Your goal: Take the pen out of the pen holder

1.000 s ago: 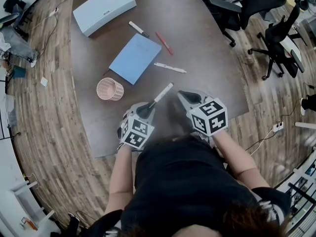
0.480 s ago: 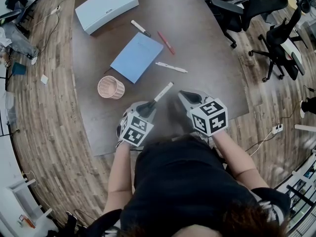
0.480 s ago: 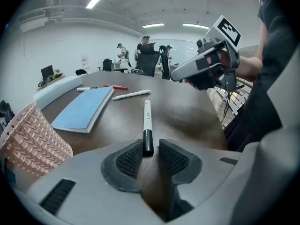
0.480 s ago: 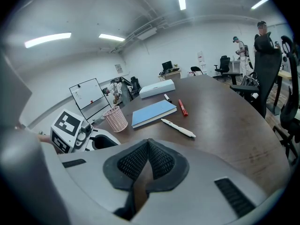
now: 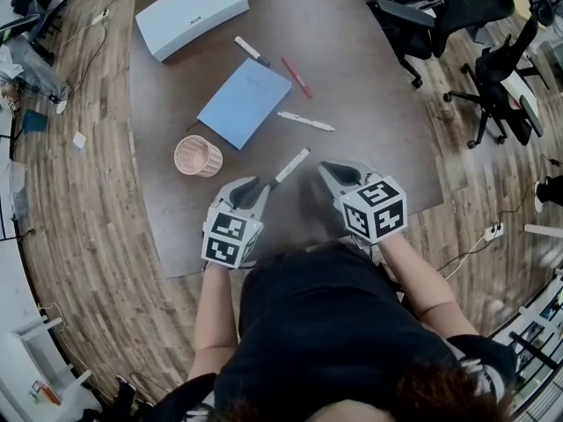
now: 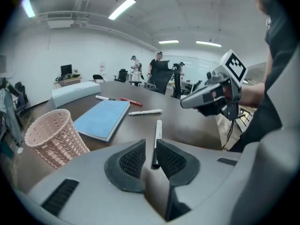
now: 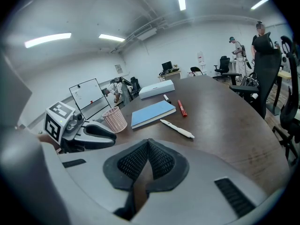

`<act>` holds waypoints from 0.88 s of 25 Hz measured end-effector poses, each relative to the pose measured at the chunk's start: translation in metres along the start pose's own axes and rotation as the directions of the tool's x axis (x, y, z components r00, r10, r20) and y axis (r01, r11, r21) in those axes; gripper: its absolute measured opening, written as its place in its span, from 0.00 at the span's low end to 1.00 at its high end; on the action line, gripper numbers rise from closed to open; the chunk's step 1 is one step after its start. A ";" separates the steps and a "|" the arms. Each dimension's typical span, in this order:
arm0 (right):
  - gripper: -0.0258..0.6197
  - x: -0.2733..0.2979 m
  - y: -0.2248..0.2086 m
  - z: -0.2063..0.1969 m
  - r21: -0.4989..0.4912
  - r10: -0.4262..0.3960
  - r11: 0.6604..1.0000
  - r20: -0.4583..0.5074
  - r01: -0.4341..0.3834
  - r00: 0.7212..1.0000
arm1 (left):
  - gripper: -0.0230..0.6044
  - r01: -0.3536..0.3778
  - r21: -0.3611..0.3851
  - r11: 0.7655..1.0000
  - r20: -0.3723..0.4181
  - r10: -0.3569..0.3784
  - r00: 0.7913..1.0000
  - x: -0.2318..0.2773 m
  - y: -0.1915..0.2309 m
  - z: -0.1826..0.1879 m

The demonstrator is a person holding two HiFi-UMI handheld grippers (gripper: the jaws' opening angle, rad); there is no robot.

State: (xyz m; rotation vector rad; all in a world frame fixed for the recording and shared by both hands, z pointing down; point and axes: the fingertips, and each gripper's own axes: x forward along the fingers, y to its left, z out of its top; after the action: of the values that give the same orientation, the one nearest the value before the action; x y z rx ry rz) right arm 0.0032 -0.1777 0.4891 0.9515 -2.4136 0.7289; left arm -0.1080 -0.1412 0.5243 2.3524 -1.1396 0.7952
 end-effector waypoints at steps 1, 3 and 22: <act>0.07 0.000 -0.001 0.000 0.000 0.000 1.000 0.001 0.000 1.000 | 0.17 -0.011 -0.026 1.000 0.030 0.012 0.999 -0.005 0.003 0.006; 0.07 -0.001 -0.001 0.001 0.001 0.000 1.000 0.002 0.000 1.000 | 0.16 -0.032 -0.074 0.997 0.089 0.038 0.995 -0.015 0.009 0.020; 0.07 -0.008 -0.014 0.018 -0.015 -0.028 0.999 0.039 0.029 0.999 | 0.09 0.005 -0.446 0.895 0.298 0.144 0.944 -0.066 0.037 0.067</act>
State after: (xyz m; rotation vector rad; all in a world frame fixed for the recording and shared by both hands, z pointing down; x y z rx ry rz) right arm 0.0147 -0.1939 0.4750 1.0002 -2.4309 0.6859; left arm -0.1501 -0.1639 0.4351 2.1010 -1.3751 0.1324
